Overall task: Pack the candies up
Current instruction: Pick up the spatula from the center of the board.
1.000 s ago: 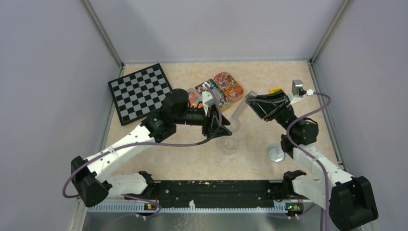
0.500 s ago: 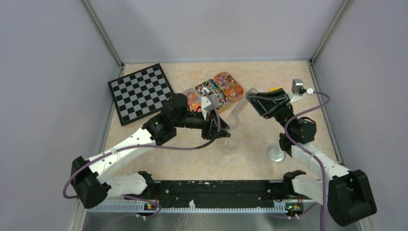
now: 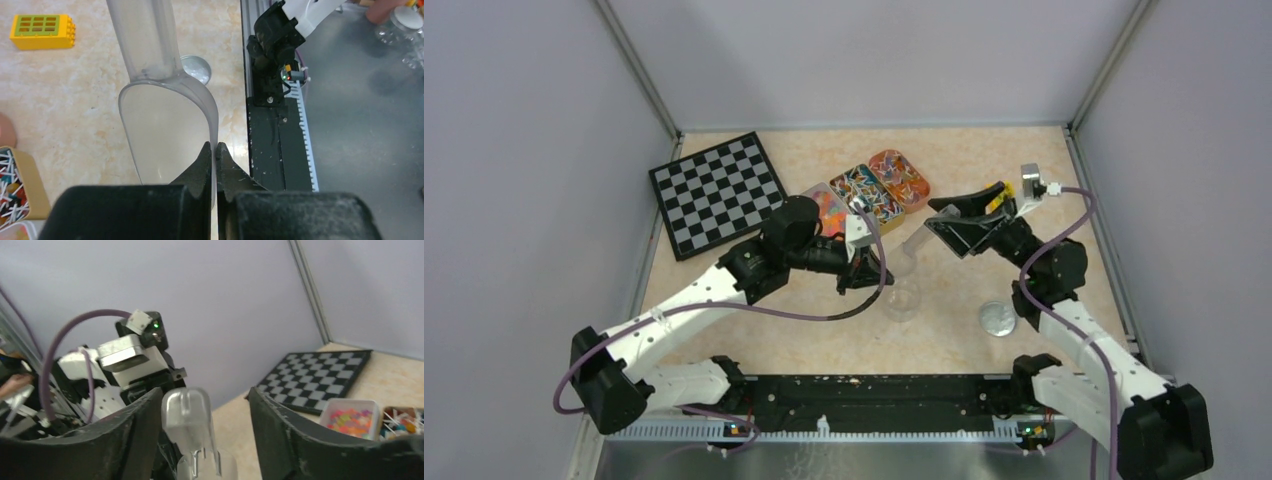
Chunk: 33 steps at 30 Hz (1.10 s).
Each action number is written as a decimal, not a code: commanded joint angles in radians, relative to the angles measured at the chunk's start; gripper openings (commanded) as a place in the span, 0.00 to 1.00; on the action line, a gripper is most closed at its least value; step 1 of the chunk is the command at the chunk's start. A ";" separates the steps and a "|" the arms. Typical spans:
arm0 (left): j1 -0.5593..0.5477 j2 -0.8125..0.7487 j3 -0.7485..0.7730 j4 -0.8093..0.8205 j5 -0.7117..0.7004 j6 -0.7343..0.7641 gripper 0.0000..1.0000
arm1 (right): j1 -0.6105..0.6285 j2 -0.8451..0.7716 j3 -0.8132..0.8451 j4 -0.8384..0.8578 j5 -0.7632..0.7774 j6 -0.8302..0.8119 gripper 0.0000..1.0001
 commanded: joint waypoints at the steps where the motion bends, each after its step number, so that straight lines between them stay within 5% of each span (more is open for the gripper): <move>1: -0.003 -0.055 0.064 -0.094 -0.023 0.180 0.00 | 0.007 -0.106 0.156 -0.499 -0.096 -0.312 0.66; 8: -0.003 -0.061 0.091 -0.280 -0.112 0.337 0.00 | 0.007 0.011 0.587 -1.418 -0.123 -0.806 0.74; 11: -0.002 -0.069 0.097 -0.341 -0.115 0.377 0.00 | 0.008 0.105 0.738 -1.667 -0.115 -0.942 0.74; 22: -0.004 -0.129 0.043 -0.361 -0.114 0.455 0.00 | 0.014 0.183 0.887 -1.903 -0.226 -1.075 0.75; 33: -0.005 -0.111 0.020 -0.386 -0.118 0.443 0.00 | 0.056 0.159 0.887 -1.881 -0.245 -1.061 0.80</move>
